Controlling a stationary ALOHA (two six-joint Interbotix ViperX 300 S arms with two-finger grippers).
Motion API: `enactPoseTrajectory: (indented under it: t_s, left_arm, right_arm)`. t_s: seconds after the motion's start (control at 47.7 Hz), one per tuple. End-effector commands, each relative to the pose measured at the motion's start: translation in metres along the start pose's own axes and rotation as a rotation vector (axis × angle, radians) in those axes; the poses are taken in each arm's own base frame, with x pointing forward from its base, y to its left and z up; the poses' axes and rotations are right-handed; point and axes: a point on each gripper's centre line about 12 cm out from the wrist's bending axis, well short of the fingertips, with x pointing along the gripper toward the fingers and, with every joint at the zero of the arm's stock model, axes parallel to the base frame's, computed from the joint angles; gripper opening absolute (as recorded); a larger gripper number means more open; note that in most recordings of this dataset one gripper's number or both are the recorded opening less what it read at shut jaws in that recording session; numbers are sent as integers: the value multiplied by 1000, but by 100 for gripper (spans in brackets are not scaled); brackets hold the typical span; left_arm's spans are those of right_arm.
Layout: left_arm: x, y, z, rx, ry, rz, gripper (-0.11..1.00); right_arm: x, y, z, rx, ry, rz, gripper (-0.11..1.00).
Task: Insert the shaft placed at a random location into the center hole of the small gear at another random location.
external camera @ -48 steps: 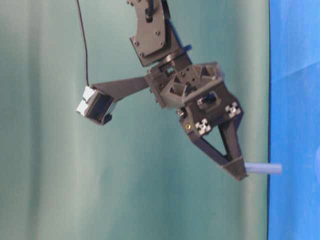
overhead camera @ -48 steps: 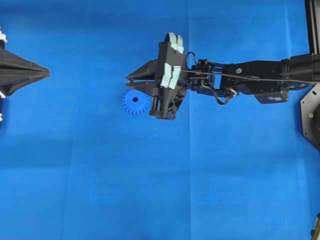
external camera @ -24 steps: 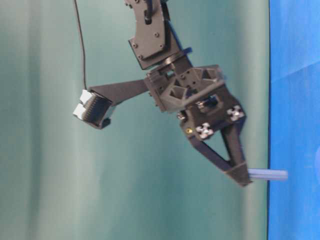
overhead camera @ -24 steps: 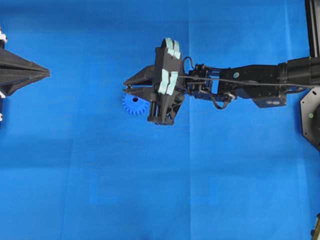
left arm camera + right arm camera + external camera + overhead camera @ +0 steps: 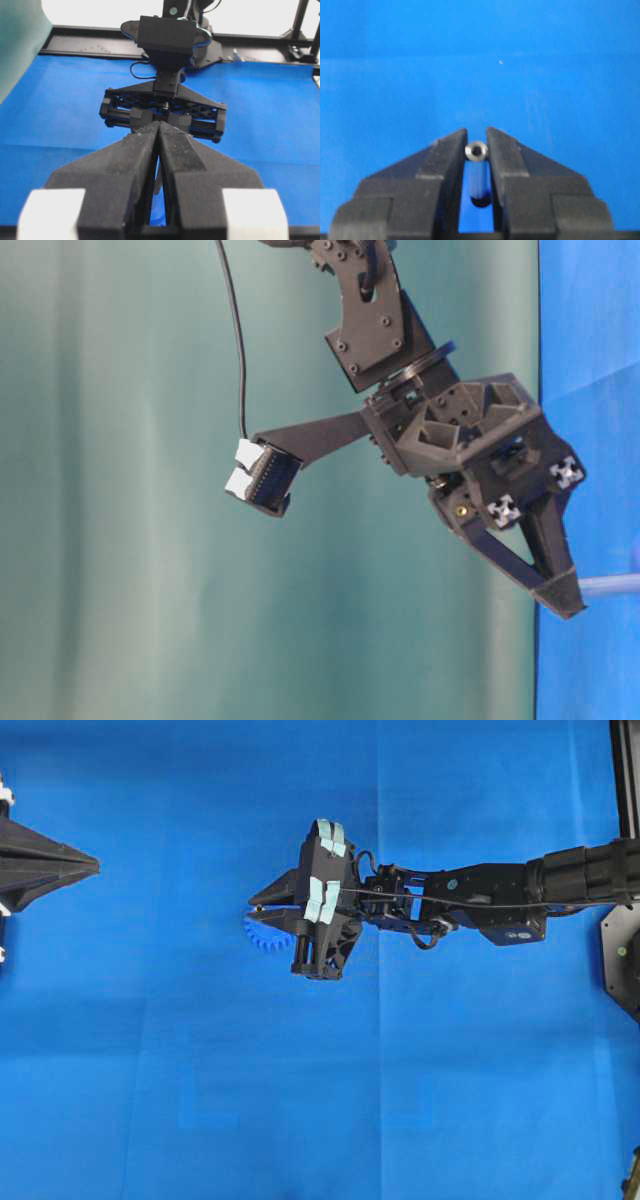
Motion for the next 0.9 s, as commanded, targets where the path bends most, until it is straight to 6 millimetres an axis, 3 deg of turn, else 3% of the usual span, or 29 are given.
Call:
enactPoseTrajectory:
  t_s: [0.0,0.231,0.314,0.482,0.88]
  left_arm:
    - [1,0,4,2,-11,3,0]
    - [1,1,4,-1,-11,3,0]
    - [1,0,4,0,-11,3,0]
    - [1,0,4,0,-11,3,0]
    - [1,0,4,2,-12,3,0]
  right_arm:
    - [-6,3,16,4,-47,7,3]
    - [-30,8,45,-19,-120,27,3]
    - [-36,8,47,-24,-131,29,3]
    - [-33,6,41,-25,-136,25,3]
    - [-4,2,13,-1,-91,4,3]
